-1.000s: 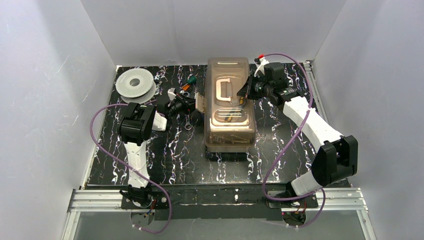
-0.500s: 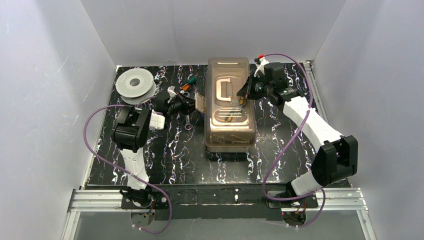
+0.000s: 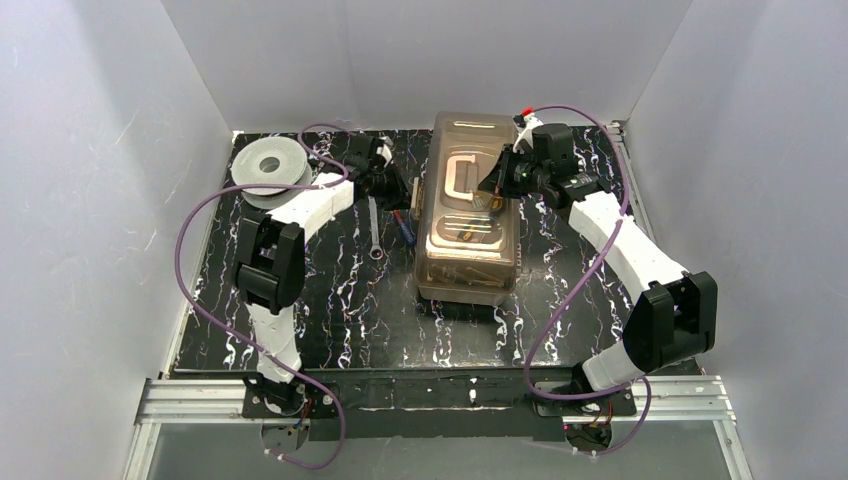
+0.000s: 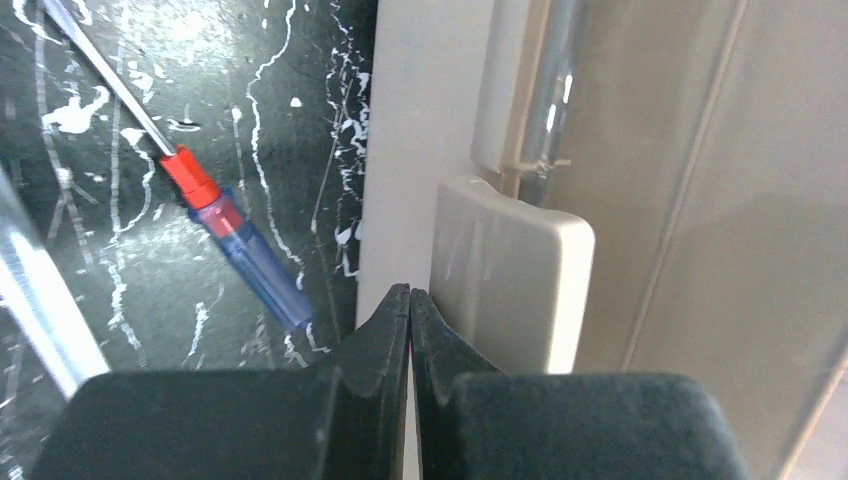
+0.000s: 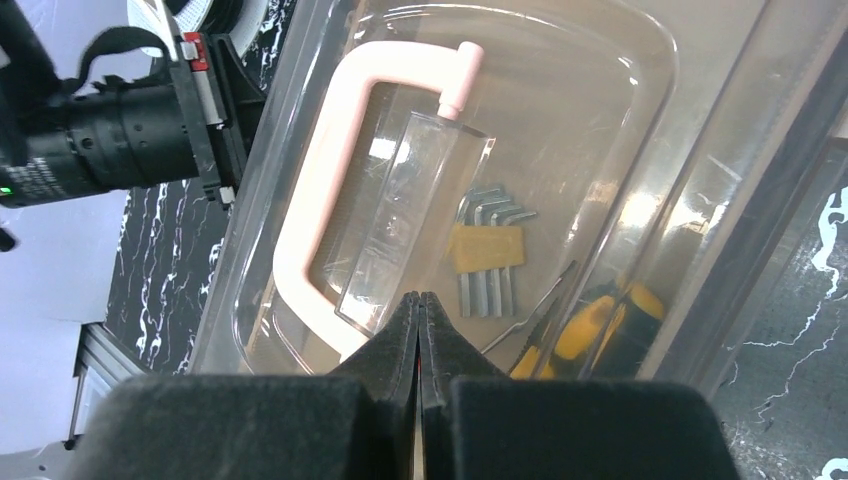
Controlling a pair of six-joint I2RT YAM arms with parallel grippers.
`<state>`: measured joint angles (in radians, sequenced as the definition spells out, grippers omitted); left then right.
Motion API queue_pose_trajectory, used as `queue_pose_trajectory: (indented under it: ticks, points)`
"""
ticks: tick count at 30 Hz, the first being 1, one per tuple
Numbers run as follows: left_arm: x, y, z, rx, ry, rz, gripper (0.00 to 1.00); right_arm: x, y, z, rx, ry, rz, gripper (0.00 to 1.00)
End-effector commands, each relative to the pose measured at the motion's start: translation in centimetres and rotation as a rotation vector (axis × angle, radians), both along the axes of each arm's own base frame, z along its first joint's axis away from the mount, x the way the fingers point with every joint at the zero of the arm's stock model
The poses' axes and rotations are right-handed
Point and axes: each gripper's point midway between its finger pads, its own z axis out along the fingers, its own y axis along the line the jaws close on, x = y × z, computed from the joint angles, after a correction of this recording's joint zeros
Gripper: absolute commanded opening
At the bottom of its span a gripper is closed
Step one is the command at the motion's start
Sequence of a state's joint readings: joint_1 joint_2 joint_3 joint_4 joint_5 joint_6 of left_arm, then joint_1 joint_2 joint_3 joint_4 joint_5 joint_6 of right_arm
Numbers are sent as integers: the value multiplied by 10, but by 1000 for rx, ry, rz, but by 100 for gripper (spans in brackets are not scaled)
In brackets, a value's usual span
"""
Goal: Pack the tool kit
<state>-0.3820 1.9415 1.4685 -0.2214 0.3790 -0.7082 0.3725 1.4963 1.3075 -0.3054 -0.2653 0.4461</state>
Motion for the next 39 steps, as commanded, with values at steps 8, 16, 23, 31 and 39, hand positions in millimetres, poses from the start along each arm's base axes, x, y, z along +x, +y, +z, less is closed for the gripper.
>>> queue_pose_trajectory:
  ticks: [8, 16, 23, 31, 39]
  points:
    - [-45, -34, 5, 361, 4, -292, 0, -1, -1, 1, -36, 29, -3, 1]
    - [-46, -34, -16, 487, 15, -338, 0, 0, -2, 0, -48, 37, -12, 1]
    - [-42, -18, -29, 634, 35, -354, 0, 1, -5, -5, -74, 56, -20, 1]
    - [-54, -18, -54, 619, 128, -404, 0, 2, -6, -4, -78, 58, -24, 1]
    - [-53, -70, -19, 72, 15, -397, 0, 1, -3, -9, -62, 86, -9, 1]
